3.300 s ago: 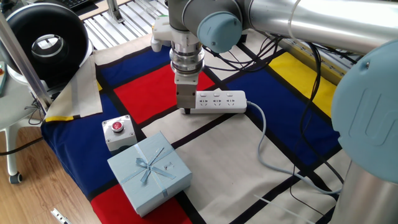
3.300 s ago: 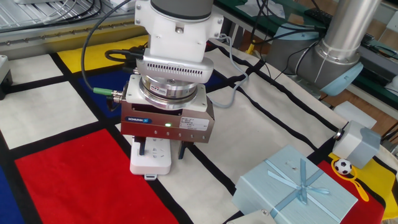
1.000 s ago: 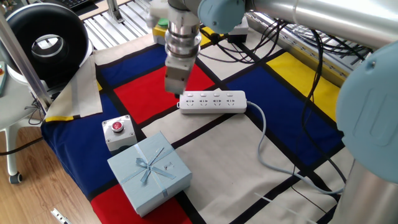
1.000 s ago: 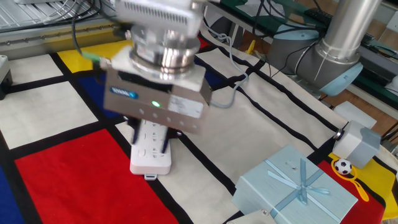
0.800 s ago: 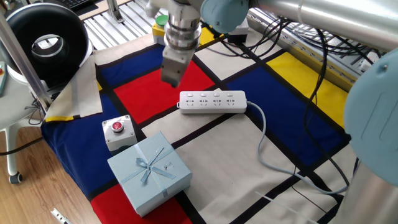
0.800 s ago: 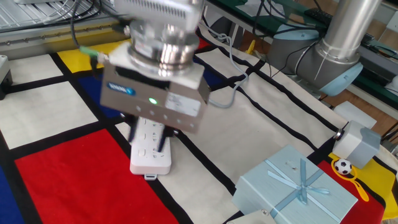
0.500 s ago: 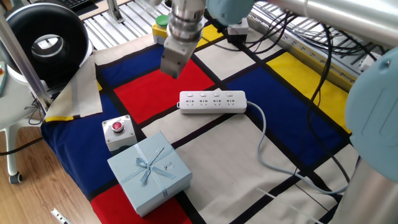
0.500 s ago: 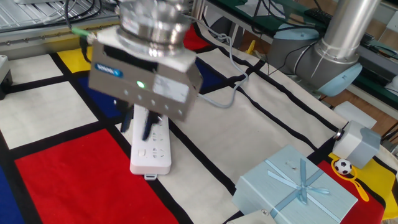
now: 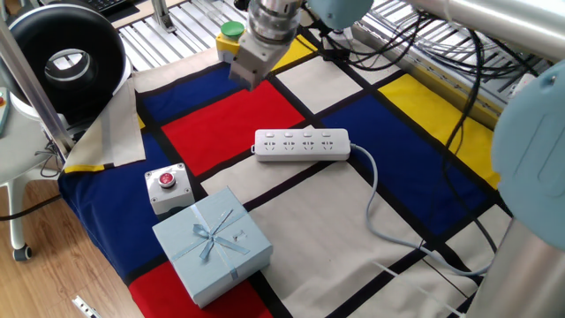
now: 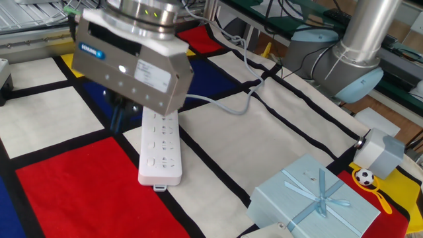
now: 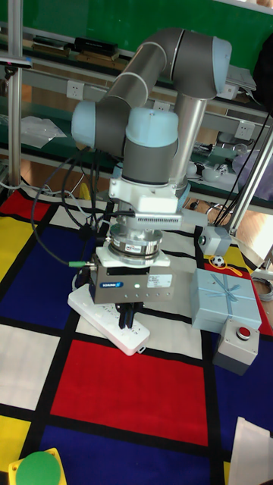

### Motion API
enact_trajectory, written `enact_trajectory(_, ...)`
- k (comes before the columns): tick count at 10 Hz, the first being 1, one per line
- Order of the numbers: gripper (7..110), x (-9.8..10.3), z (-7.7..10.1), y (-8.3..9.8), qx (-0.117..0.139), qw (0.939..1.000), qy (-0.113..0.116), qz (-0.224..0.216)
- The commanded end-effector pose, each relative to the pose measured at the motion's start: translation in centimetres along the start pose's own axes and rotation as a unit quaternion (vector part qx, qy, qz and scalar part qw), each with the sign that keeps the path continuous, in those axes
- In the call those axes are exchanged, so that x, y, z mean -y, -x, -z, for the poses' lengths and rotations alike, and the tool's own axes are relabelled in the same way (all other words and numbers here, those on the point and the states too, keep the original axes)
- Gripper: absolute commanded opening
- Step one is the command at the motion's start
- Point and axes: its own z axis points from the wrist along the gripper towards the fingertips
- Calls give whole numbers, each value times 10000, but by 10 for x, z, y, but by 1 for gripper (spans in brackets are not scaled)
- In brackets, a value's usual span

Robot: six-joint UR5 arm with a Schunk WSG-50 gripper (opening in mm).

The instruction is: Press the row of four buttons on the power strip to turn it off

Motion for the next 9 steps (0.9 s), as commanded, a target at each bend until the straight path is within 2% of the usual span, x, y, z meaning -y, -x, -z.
enact_trajectory(1,7,7,16,-16,87,9989,-161,-435)
enact_trajectory(3,7,10,24,-41,-202,9984,-296,-430)
enact_trajectory(4,7,7,25,-50,-333,9981,-253,-455)
enact_trajectory(5,7,2,25,-51,-347,9981,-143,-488)
enact_trajectory(6,7,-10,24,-47,-312,9974,83,-641)
enact_trajectory(7,7,-13,23,-45,-306,9971,150,-687)
enact_trajectory(9,7,-10,18,-42,-375,9972,120,-631)
